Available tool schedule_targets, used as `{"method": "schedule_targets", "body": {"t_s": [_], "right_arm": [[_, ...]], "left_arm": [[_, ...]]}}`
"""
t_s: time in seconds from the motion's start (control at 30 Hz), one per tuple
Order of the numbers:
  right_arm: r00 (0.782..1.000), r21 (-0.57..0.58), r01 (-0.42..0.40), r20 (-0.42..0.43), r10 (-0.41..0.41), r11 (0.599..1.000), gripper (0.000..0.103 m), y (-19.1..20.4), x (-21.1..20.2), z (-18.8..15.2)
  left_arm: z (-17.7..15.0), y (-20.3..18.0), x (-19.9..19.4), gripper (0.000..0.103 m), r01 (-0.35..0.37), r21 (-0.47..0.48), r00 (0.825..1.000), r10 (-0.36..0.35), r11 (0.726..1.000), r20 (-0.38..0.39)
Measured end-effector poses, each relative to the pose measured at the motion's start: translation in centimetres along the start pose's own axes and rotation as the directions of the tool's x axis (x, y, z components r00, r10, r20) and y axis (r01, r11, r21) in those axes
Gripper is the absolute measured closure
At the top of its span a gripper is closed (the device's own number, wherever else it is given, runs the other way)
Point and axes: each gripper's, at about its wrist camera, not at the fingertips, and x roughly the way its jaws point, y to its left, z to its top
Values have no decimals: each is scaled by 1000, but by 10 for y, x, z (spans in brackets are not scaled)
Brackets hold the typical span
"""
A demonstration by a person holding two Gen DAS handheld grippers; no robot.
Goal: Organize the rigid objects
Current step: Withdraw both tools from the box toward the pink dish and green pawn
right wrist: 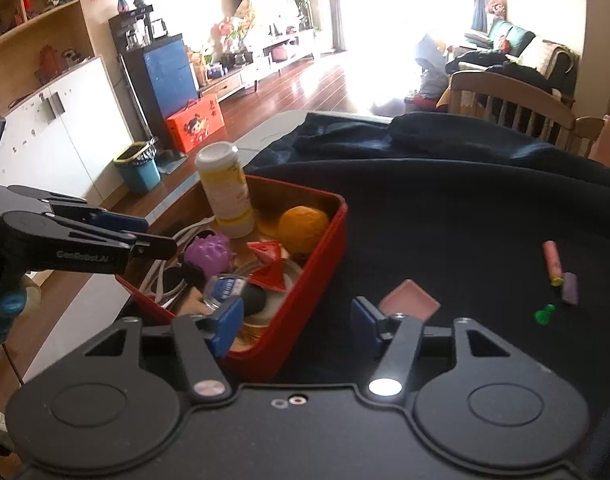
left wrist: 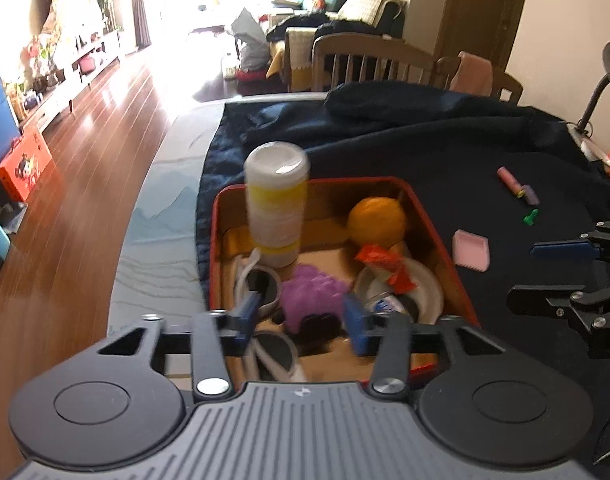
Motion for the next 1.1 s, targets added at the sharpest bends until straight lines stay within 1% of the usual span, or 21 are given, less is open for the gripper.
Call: {"method": "schedule_targets", "body": {"t_s": [0.03,0.07,0.17,0.23,0.3,0.33,0.4,0.47,0.5,0.53,0.57,0.73,0.93,1.1], "right_arm": [[1000,1,2,7,-2,1000,38,-3,-4,-1],[1000,2,4,13,-4,1000,36,-8,-8,-3],[999,7,20,29,-21,1000,26,-23,-20,-8],[999,13,28,37,-29,1000,22,-32,-26,-11],[998,25,37,44,-38,999,15,-44,-33,-16],[998,28,42,50,-44,999,14,-49,-36,-19],[997,32,54,59,-56,998,8,-59,-42,-23],[996,38,63,66,-65,997,4,-70,-46,-27],[995,41,66,69,-69,997,2,-76,-48,-28],[995,42,67,71,-70,997,1,-82,-50,-30],[995,41,71,71,-73,997,1,-88,-52,-32],[993,37,100,65,-102,994,1,-115,-56,-36],[990,29,132,48,-133,991,1,-149,-47,-37],[988,4,154,21,-154,988,1,-171,-33,-37]], "left_arm": [[1,-5,-3,46,-3,2,1000,3,1000,12],[2,-10,-4,46,-1,3,1000,1,1000,17],[6,-24,-6,44,2,4,1000,-2,1000,27],[8,-35,-7,38,5,1,999,-5,1000,37],[9,-44,-7,34,13,-1,999,-13,1000,47],[10,-50,-7,33,17,0,999,-17,1000,52],[12,-63,-5,32,26,5,998,-27,1000,59],[15,-76,-5,30,45,1,996,-45,999,72],[16,-82,-4,26,53,-2,996,-53,999,78],[17,-88,-4,23,63,-4,994,-62,998,85],[19,-94,-3,22,71,-4,993,-70,997,94],[25,-126,9,21,96,19,991,-97,995,97],[33,-160,35,21,100,62,993,-104,993,61],[34,-181,60,21,83,109,996,-86,991,26]]}}
